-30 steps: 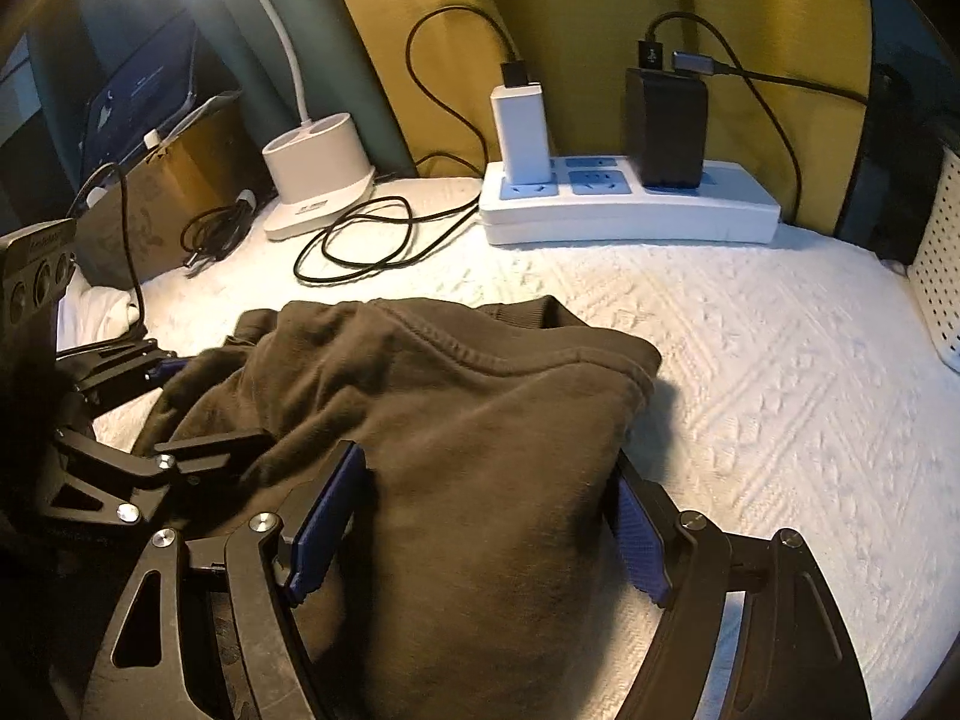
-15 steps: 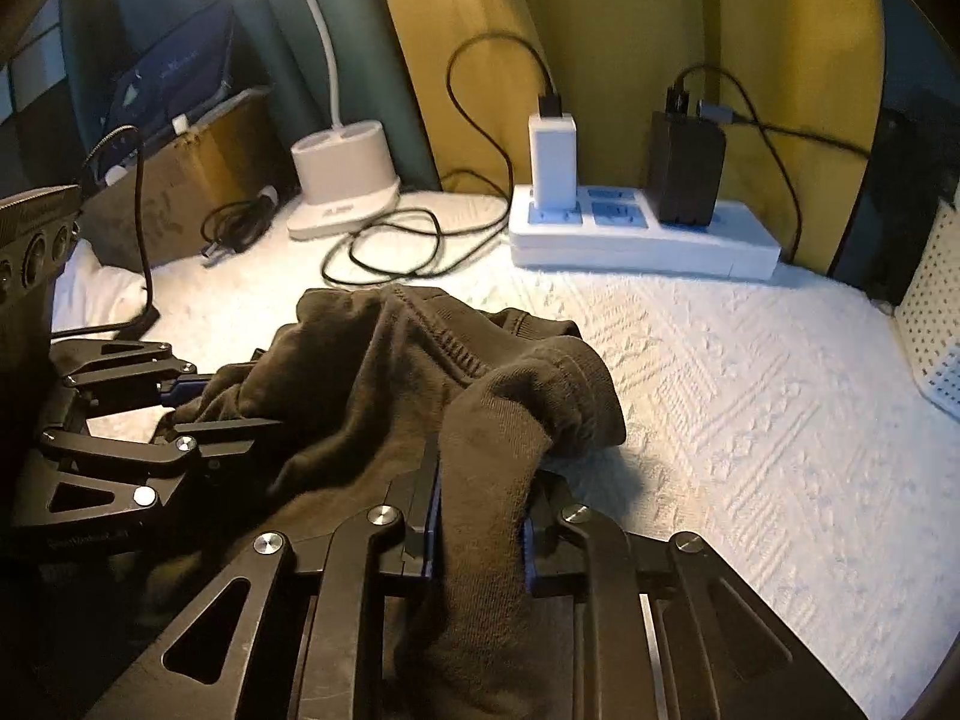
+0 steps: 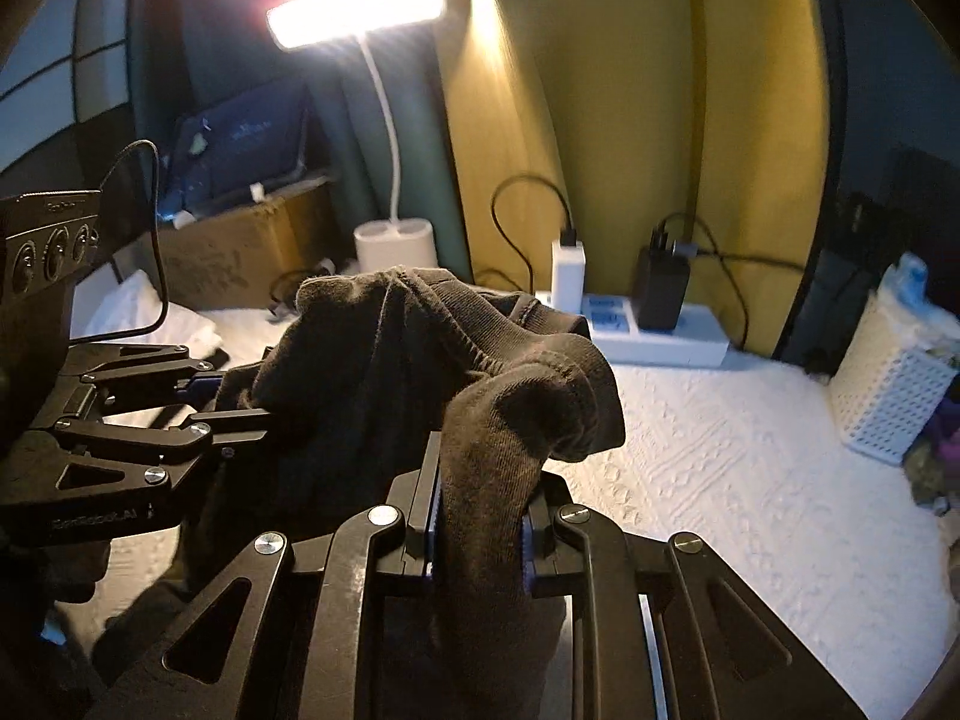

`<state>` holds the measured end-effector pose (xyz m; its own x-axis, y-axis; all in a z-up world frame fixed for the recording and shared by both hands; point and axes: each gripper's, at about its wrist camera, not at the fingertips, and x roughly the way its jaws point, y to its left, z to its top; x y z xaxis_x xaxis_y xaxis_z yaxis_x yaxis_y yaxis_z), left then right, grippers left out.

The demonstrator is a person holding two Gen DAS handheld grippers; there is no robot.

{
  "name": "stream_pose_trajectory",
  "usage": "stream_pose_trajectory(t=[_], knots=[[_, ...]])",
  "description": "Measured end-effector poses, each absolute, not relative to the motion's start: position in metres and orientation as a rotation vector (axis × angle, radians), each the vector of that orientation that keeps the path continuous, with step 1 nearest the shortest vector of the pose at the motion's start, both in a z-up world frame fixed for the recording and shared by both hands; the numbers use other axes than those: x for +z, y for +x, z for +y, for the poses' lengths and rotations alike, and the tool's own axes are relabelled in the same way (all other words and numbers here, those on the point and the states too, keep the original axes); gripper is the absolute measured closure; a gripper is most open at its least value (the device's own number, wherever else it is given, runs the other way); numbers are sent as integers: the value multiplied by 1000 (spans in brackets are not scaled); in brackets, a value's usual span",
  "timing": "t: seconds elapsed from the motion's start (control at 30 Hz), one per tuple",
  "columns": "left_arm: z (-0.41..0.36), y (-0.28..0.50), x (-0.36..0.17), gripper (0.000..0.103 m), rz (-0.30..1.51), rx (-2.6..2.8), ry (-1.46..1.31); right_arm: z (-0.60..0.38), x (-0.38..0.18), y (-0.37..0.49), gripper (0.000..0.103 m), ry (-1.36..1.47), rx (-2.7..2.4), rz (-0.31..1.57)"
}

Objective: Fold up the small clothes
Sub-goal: 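Lift the shirt off the bedspread with both grippers and hold it up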

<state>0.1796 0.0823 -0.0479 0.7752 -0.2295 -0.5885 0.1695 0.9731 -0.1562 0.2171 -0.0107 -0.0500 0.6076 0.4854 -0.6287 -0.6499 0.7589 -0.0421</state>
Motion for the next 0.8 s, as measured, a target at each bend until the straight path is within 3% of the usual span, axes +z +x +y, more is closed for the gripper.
stream_pose_trajectory(t=[0.8], knots=[[64,63,42,80,383,-212,-63,-46,50,83,84,-262,658,357]])
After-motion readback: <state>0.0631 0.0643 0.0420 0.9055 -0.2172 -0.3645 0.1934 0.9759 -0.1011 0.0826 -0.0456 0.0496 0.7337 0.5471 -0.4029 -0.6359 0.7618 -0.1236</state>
